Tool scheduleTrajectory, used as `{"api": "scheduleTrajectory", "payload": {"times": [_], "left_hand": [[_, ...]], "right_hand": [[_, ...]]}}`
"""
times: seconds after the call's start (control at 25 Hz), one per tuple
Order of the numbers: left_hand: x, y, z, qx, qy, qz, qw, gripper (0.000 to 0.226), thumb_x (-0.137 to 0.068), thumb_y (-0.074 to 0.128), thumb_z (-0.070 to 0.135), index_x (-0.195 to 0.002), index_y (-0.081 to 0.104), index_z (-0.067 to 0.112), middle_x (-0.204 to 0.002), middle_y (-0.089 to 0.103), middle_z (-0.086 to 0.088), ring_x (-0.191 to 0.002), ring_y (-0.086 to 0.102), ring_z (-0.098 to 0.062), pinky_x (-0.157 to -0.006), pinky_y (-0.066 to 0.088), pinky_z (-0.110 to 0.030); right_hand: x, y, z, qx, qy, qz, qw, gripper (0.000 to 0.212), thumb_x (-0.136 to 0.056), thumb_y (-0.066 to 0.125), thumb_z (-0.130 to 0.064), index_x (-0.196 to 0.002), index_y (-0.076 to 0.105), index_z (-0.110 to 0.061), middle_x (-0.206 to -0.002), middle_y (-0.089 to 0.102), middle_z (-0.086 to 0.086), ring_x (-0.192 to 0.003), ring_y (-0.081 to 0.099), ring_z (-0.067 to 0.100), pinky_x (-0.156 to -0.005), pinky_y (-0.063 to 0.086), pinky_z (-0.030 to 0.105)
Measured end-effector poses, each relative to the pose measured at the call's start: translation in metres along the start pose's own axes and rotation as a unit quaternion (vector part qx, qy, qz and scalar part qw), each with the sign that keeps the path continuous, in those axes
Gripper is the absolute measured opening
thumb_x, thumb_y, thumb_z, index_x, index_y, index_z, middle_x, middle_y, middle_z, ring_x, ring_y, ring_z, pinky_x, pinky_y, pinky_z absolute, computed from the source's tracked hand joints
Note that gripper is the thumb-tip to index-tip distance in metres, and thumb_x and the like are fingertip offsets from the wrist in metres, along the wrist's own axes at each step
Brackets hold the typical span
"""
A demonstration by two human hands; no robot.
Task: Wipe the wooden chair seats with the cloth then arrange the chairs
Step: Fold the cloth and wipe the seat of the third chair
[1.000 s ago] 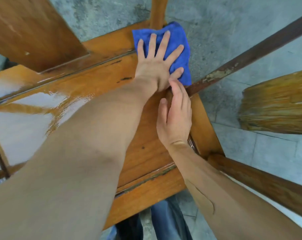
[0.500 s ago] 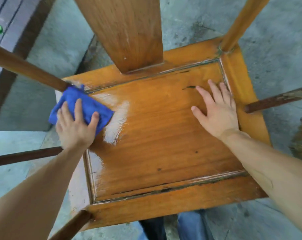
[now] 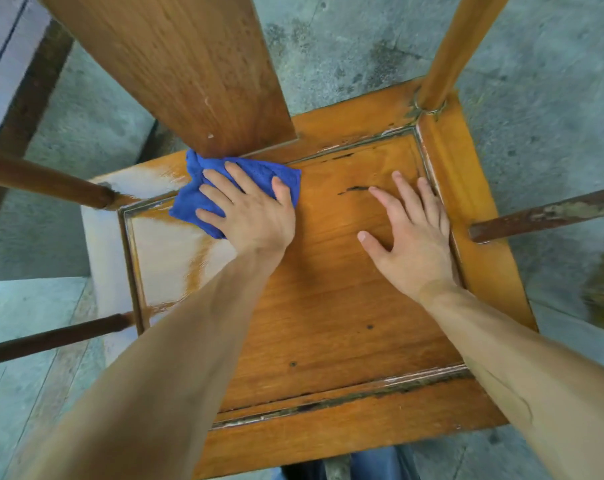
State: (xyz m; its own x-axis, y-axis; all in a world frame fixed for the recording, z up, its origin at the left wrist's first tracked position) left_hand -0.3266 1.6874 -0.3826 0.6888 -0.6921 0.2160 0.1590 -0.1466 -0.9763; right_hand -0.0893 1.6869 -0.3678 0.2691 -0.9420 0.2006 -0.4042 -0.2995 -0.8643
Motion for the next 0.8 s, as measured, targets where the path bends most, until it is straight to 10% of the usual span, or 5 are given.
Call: {"api": "scheduleTrajectory", "payload": {"times": [0.32,0.56,0.8], "left_hand": [[0.047,0.003,0.088,0.011,0.18,0.006,0.984,0.072,-0.099,0.025,0.05,-0.156,0.018,0.006,-0.161,0.021,-0.024,-0.147,0.021,-0.043,-0.114,0.013,-0.068],[0.001,-0.011,0.132,-0.042,0.486,-0.073,0.87,0.07,-0.097,0.039,0.049,-0.159,0.015,0.026,-0.169,0.0,-0.006,-0.155,0.001,-0.03,-0.123,0.003,-0.055],[0.018,-0.004,0.088,0.008,0.472,-0.014,0.881,0.066,-0.094,0.037,0.044,-0.155,0.031,0.022,-0.166,0.016,-0.016,-0.153,0.016,-0.034,-0.123,0.009,-0.048]], "right_hand": [[0.0,0.0,0.001,0.002,-0.007,0.029,1.0,0.069,-0.09,0.06,-0.048,-0.152,0.035,-0.03,-0.167,0.017,-0.008,-0.156,0.003,0.021,-0.123,0.003,0.04],[0.002,-0.003,0.009,-0.053,-0.002,0.071,0.996,0.087,-0.086,0.068,-0.045,-0.155,0.023,-0.018,-0.164,0.026,0.001,-0.154,0.013,0.02,-0.124,0.011,0.038],[0.002,0.002,0.009,-0.036,0.002,0.048,0.998,0.088,-0.089,0.066,-0.045,-0.158,0.018,-0.02,-0.166,0.021,0.0,-0.155,0.009,0.019,-0.125,0.009,0.038]]}}
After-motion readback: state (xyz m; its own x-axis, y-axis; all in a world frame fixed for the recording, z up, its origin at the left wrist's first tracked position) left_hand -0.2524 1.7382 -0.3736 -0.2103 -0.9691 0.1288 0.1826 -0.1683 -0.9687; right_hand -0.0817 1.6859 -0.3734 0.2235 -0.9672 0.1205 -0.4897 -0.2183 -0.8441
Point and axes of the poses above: each hand's wrist, its own x-axis away from the middle knuckle, its own y-axis out of the palm, z = x × y, the point moved 5 cm from there along -x, towards the middle knuckle
